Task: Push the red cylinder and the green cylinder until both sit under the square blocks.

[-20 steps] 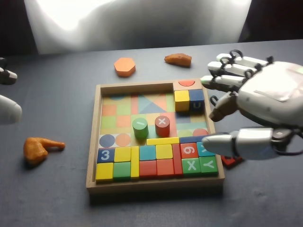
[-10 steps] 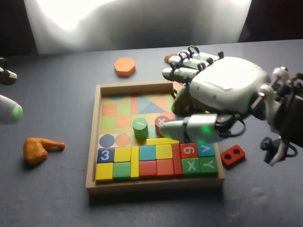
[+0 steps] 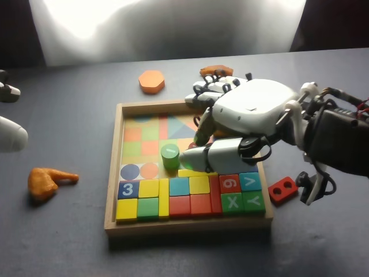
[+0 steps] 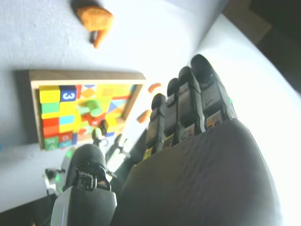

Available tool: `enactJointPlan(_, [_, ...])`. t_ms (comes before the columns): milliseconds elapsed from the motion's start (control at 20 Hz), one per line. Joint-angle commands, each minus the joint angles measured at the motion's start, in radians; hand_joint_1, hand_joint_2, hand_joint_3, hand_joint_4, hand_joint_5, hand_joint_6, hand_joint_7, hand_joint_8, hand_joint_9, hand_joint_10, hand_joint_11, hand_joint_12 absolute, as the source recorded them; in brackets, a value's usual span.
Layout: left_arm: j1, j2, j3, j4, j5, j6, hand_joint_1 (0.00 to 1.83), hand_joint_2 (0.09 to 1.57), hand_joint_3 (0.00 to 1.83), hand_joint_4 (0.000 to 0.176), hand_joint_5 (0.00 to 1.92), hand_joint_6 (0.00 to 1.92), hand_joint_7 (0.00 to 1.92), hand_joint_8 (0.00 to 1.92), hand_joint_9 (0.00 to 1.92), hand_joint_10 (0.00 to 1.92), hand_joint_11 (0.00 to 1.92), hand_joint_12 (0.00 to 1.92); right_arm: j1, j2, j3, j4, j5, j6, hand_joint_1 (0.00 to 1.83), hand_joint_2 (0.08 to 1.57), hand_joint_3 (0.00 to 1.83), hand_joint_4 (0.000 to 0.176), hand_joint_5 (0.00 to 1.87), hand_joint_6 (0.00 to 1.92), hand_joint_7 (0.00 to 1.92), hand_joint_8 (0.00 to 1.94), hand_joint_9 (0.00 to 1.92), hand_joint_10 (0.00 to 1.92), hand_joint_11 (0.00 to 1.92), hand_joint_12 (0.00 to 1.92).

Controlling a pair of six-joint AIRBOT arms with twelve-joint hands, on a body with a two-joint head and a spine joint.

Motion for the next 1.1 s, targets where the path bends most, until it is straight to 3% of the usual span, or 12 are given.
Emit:
enactJointPlan(0, [-0.011,0.007,0.002,0.042,-0.061,0.002,0.00,1.24,0.00,0.056,0.09,0.00,0.12,0.00,0.14,0.00,0.00,0.50,0.002,0.002,-0.001,-0.020,0.088,-0.013,0.00,1.18,0.00,0.000,0.88,0.03,0.18,0.01,0.00,0.00,0.00,0.00])
enactJointPlan(200, [-0.011,0.007,0.005,0.043,-0.062,0.002,0.00,1.23,0.00,0.056,0.12,0.01,0.13,0.00,0.17,0.01,0.00,0.61,0.010,-0.014,0.015,-0.020,0.099,-0.012,0.00,1.19,0.00,0.000,0.85,0.01,0.15,0.00,0.00,0.00,0.00,0.00])
enactJointPlan(750, [-0.015,0.006,0.003,0.046,-0.066,0.002,0.00,1.24,0.00,0.065,0.09,0.00,0.10,0.00,0.14,0.01,0.00,0.61,-0.008,-0.029,0.049,-0.008,0.096,-0.003,0.00,1.18,0.00,0.000,0.85,0.01,0.13,0.00,0.00,0.00,0.00,0.00])
enactJointPlan(950, [-0.015,0.006,0.004,0.046,-0.064,0.002,0.00,1.24,0.00,0.054,0.09,0.00,0.10,0.00,0.14,0.00,0.00,0.64,-0.020,-0.029,0.049,-0.008,0.084,-0.003,0.00,1.19,0.00,0.000,0.87,0.01,0.14,0.01,0.00,0.00,0.00,0.00])
enactJointPlan(1050, [-0.015,0.006,0.004,0.046,-0.064,0.002,0.00,1.24,0.00,0.059,0.09,0.00,0.09,0.00,0.14,0.00,0.00,0.62,-0.037,-0.028,0.049,-0.008,0.077,-0.009,0.00,1.18,0.00,0.000,0.86,0.01,0.15,0.01,0.01,0.00,0.00,0.00])
